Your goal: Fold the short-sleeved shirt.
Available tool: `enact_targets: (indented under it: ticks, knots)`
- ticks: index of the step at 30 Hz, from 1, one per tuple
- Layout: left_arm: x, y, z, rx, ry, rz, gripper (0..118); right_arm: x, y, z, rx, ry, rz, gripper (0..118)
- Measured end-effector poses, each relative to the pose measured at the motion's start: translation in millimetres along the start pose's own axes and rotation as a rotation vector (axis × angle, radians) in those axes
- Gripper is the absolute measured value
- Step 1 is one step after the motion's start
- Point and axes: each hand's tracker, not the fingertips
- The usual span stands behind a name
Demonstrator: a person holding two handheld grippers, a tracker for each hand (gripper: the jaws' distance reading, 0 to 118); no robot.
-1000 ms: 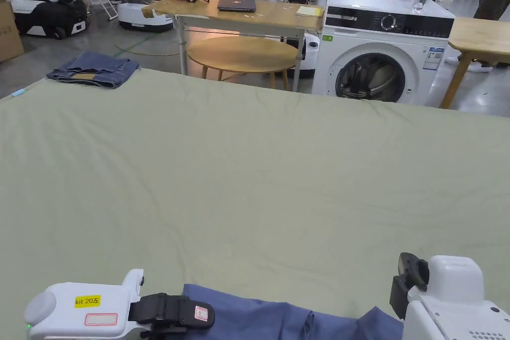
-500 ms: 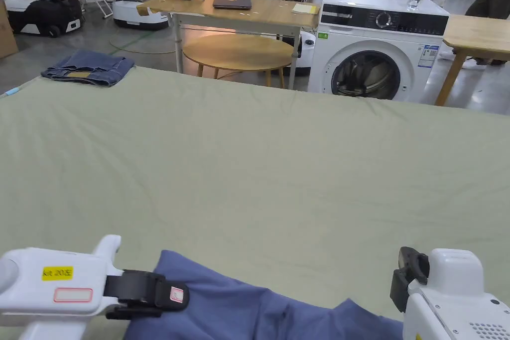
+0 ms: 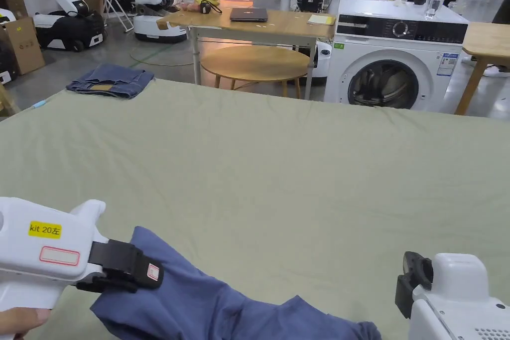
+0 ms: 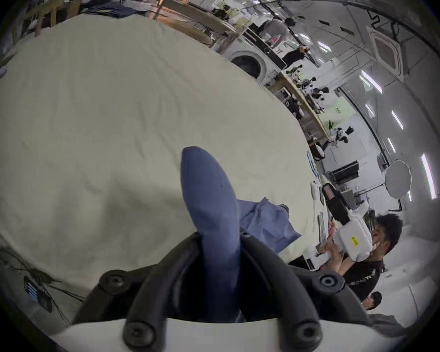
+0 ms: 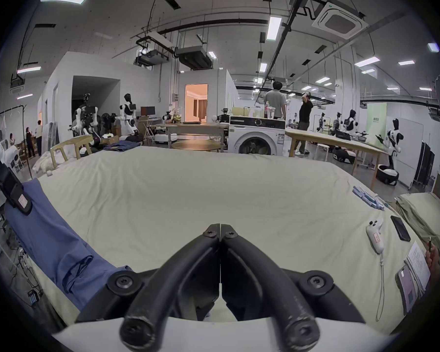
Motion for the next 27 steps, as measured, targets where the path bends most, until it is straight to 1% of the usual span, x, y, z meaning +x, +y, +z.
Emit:
enact_targets:
  ticks: [7, 10, 14, 21, 26, 27]
  knots:
    - [54.4, 1.3, -32.4, -0.064, -0.039, -0.059, 7, 4.9, -0.3, 6.3, -0.003, -0.011, 0.008, 0]
    - [75.9, 0.6, -56.8, -0.112, -0.052, -0.106, 7, 6.7, -1.2, 8.5, -0.005, -0.02, 0.016, 0]
    - [95.7, -3.1, -102.8, -0.207, -0.069, -0.11, 7, 11.6, -4.1, 10.3, -0.014, -0.032, 0.012, 0]
    - [110.8, -21.6, -198.3, -0.305, -0.007, -0.087, 7, 18.0, -8.5, 12.4, -0.03, -0.051, -0.004, 0]
    - [112.8, -35.0, -237.9, -0.329, 0.049, -0.104, 7, 20.3, -9.7, 13.2, -0.038, -0.058, -0.003, 0]
    - [110.3, -36.0, -240.3, -0.317, 0.053, -0.063, 7, 20.7, -10.0, 13.5, -0.037, -0.061, -0.004, 0]
